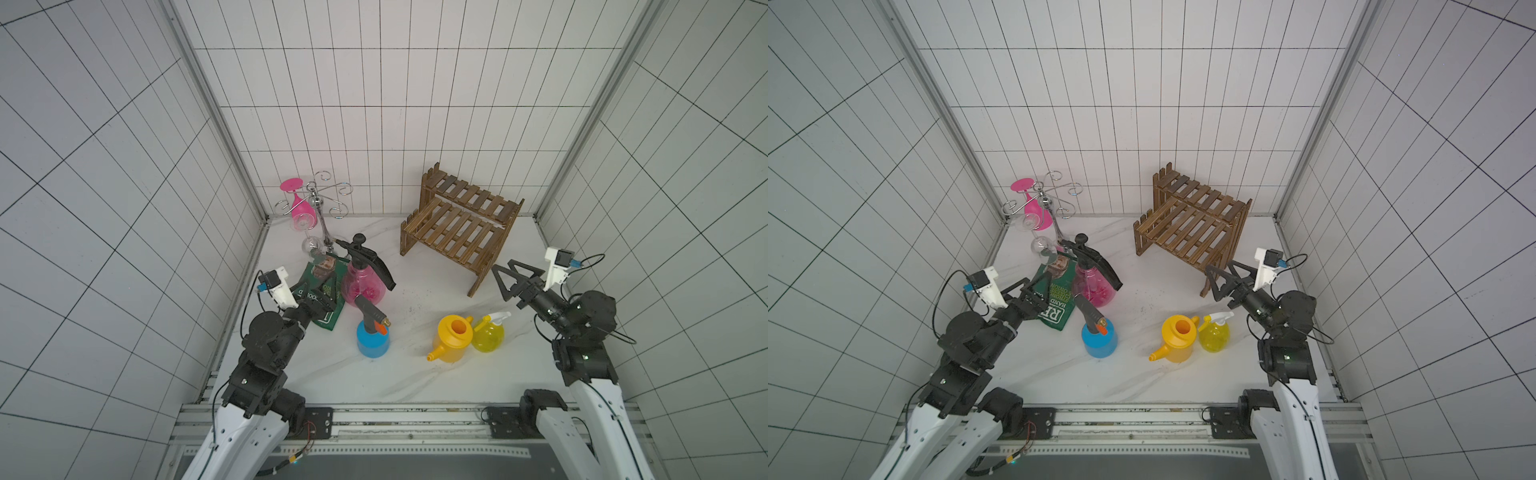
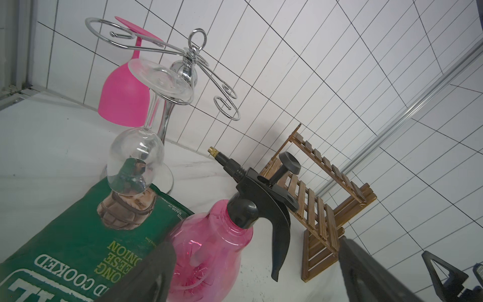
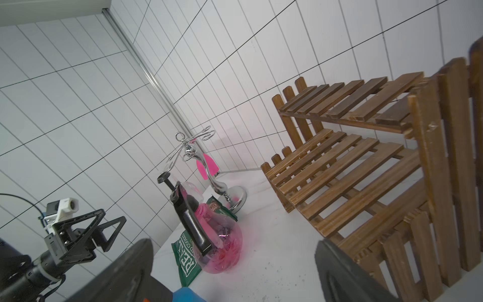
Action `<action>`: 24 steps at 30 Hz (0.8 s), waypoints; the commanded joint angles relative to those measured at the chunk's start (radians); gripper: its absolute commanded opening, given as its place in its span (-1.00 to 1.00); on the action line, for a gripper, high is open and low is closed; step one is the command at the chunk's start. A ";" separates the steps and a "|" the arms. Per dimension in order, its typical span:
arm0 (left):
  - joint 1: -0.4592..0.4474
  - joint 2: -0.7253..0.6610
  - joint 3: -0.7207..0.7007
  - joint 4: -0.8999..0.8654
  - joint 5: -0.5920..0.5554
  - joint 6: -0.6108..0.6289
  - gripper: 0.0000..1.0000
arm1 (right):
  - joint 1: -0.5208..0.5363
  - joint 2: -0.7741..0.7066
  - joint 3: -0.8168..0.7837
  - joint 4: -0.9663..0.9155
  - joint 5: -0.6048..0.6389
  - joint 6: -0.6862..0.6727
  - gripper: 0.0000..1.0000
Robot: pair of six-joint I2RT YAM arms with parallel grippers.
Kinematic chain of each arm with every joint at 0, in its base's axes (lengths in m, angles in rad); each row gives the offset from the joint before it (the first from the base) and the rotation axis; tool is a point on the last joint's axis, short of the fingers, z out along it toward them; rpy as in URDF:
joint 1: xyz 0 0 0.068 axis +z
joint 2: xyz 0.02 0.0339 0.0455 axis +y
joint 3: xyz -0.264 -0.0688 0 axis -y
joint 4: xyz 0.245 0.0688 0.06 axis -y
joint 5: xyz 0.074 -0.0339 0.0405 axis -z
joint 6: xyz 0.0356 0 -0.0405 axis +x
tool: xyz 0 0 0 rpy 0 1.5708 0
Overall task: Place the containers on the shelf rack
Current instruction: 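Pick up a container from the center of the board.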
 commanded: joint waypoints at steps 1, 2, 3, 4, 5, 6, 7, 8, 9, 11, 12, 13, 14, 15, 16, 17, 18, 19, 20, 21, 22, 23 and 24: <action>-0.004 0.018 -0.005 0.038 0.087 -0.043 0.97 | 0.084 0.004 0.013 0.033 -0.028 -0.018 0.98; -0.004 0.029 -0.005 0.041 0.101 -0.047 0.97 | 0.120 0.013 0.018 0.024 -0.019 -0.039 0.98; -0.003 0.038 -0.005 0.044 0.110 -0.055 0.97 | 0.153 0.024 0.030 0.000 -0.010 -0.068 0.98; -0.004 0.050 -0.003 0.048 0.119 -0.061 0.97 | 0.190 0.038 0.045 -0.026 -0.002 -0.095 0.98; -0.004 0.063 -0.002 0.051 0.127 -0.069 0.97 | 0.219 0.054 0.057 -0.044 0.003 -0.117 0.98; -0.003 0.071 0.001 0.053 0.135 -0.076 0.97 | 0.248 0.068 0.068 -0.058 0.005 -0.133 0.98; -0.004 0.080 0.003 0.055 0.142 -0.080 0.97 | 0.276 0.087 0.078 -0.065 0.008 -0.142 0.98; -0.003 0.089 0.009 0.057 0.145 -0.085 0.97 | 0.302 0.103 0.086 -0.066 0.011 -0.149 0.98; -0.002 0.096 0.012 0.057 0.150 -0.085 0.97 | 0.331 0.117 0.093 -0.066 0.015 -0.151 0.98; 0.000 0.101 0.016 0.046 0.152 -0.079 0.97 | 0.391 0.138 0.112 -0.075 0.033 -0.167 0.98; 0.004 0.100 0.016 0.037 0.150 -0.079 0.97 | 0.426 0.151 0.129 -0.100 0.055 -0.177 0.98; 0.007 0.096 0.016 0.033 0.148 -0.077 0.97 | 0.457 0.162 0.149 -0.122 0.079 -0.196 0.98; 0.010 0.091 0.013 0.031 0.146 -0.078 0.97 | 0.493 0.172 0.163 -0.147 0.106 -0.215 0.98; 0.013 0.081 0.010 0.029 0.143 -0.082 0.97 | 0.527 0.185 0.183 -0.177 0.134 -0.233 0.98; 0.013 0.070 0.006 0.028 0.137 -0.083 0.97 | 0.559 0.198 0.199 -0.205 0.163 -0.247 0.98; 0.013 0.057 0.003 0.024 0.131 -0.085 0.97 | 0.594 0.213 0.218 -0.228 0.182 -0.260 0.98; 0.013 0.044 -0.002 0.021 0.121 -0.086 0.97 | 0.629 0.225 0.233 -0.255 0.203 -0.267 0.98; 0.012 0.028 -0.007 0.018 0.112 -0.089 0.97 | 0.663 0.243 0.244 -0.282 0.226 -0.270 0.98; 0.012 0.012 -0.010 0.017 0.101 -0.090 0.97 | 0.702 0.258 0.258 -0.308 0.251 -0.272 0.98; 0.012 -0.005 -0.014 0.016 0.090 -0.093 0.98 | 0.749 0.276 0.273 -0.339 0.279 -0.280 0.98; 0.012 -0.021 -0.019 0.016 0.081 -0.095 0.98 | 0.796 0.291 0.285 -0.365 0.317 -0.290 0.98; 0.012 -0.037 -0.025 0.017 0.072 -0.098 0.97 | 0.842 0.307 0.297 -0.385 0.365 -0.301 0.98; 0.012 -0.051 -0.031 0.016 0.064 -0.101 0.97 | 0.888 0.325 0.312 -0.406 0.407 -0.311 0.98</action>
